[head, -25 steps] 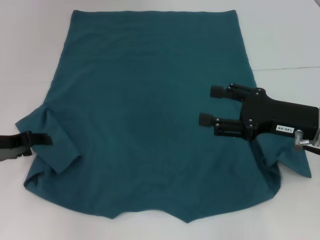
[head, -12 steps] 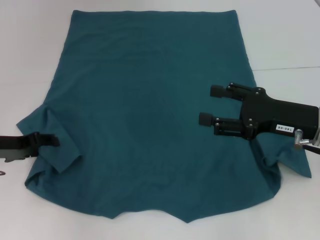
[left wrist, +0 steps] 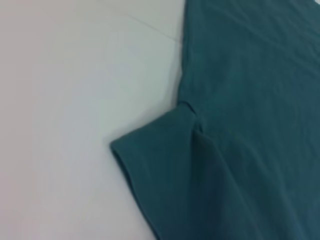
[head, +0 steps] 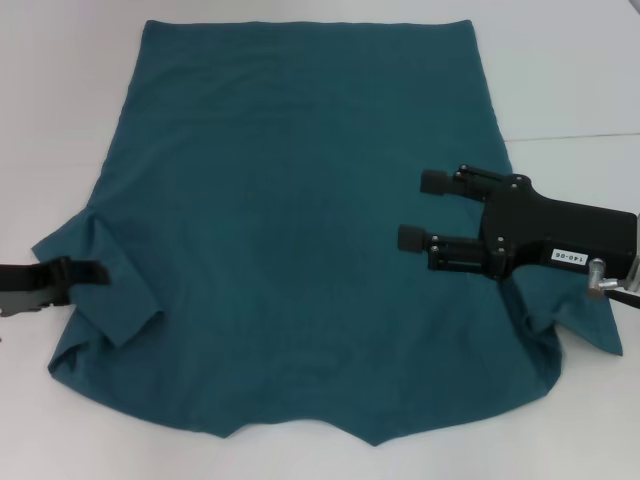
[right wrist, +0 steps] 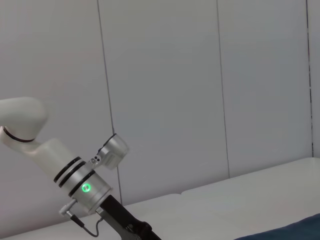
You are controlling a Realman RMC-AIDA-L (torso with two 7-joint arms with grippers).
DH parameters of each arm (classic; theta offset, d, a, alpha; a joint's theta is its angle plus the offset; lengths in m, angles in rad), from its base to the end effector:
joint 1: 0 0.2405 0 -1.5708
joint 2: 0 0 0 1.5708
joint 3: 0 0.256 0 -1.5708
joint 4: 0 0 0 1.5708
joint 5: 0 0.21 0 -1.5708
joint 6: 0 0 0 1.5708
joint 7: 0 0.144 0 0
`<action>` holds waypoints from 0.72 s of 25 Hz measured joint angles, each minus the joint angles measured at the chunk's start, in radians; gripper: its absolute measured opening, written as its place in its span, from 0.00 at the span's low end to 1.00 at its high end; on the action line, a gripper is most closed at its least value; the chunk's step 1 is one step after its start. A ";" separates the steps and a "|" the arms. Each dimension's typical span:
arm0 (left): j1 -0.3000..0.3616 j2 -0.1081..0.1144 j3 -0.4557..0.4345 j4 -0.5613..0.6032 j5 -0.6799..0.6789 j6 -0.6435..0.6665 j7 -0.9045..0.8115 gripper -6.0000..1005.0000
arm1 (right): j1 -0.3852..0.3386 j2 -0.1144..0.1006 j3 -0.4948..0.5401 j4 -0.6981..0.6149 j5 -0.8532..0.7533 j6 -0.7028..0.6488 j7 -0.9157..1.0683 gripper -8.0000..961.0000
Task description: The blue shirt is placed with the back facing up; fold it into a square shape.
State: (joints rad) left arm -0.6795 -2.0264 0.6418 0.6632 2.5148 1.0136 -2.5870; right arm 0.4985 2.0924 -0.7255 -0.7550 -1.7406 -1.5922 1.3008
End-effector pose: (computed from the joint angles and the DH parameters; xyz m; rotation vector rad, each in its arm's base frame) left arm -0.3181 0.4063 0.0339 -1.7992 -1.7477 -0.2823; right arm 0.2317 0.3407 0.0284 -2.5747 0.3705 0.9438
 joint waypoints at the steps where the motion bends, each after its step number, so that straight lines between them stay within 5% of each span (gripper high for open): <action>1: 0.006 0.001 -0.001 0.011 0.000 0.007 -0.001 0.68 | 0.000 0.000 0.000 0.000 0.001 0.000 0.000 0.92; 18: 0.001 0.004 0.002 0.005 0.024 0.014 -0.020 0.67 | 0.002 0.000 0.000 0.000 0.010 -0.002 -0.003 0.92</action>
State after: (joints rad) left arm -0.6783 -2.0229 0.6440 0.6684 2.5388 1.0276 -2.6075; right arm 0.5001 2.0926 -0.7257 -0.7547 -1.7302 -1.5938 1.2976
